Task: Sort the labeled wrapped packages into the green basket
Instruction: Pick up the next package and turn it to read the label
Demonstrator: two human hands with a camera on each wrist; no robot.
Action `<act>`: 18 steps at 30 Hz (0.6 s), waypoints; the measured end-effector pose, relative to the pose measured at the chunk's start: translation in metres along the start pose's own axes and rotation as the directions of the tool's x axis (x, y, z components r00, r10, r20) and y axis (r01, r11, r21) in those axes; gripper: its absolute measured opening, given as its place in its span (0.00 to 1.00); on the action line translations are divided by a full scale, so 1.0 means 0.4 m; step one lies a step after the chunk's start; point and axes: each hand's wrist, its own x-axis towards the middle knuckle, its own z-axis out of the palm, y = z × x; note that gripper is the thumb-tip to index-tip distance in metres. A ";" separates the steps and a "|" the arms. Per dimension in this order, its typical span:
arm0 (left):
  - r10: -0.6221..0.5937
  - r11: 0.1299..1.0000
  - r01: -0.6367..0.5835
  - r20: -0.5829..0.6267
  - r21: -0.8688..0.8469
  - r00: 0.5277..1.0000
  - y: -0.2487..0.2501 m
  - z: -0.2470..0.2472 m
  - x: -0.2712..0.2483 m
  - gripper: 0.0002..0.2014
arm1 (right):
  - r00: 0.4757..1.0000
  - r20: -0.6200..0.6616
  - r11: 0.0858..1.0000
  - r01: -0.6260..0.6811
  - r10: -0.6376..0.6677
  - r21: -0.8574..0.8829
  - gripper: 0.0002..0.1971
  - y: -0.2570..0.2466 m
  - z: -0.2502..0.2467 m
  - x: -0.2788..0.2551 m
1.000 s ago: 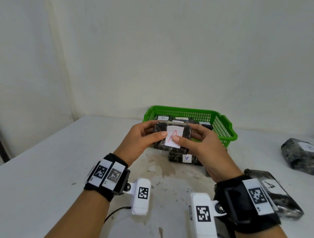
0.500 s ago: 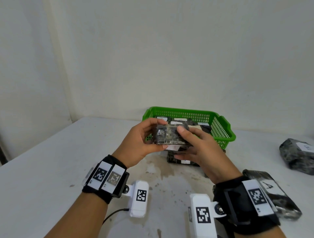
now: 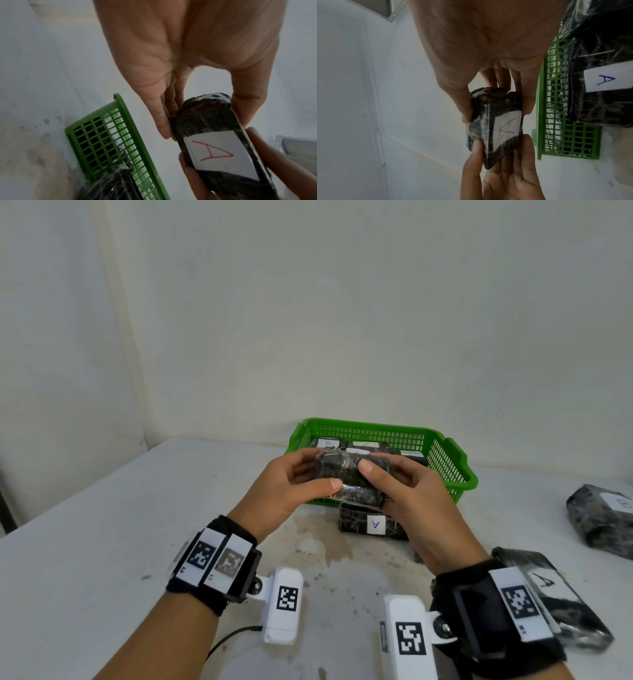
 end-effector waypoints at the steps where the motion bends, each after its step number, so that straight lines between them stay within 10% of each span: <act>1: -0.007 1.000 0.007 0.011 -0.023 1.000 0.000 0.002 -0.001 0.34 | 1.000 -0.008 1.000 0.015 -0.015 -0.018 0.35 0.000 0.000 0.000; 14: -0.011 0.991 0.010 -0.007 -0.137 1.000 0.016 0.019 -0.009 0.32 | 0.999 0.050 0.998 -0.008 0.012 -0.070 0.18 -0.018 0.008 -0.017; 18: 0.097 0.995 -0.100 -0.099 -0.023 0.990 0.015 0.013 -0.004 0.33 | 0.994 0.081 0.993 -0.063 0.072 -0.105 0.33 -0.013 0.011 -0.010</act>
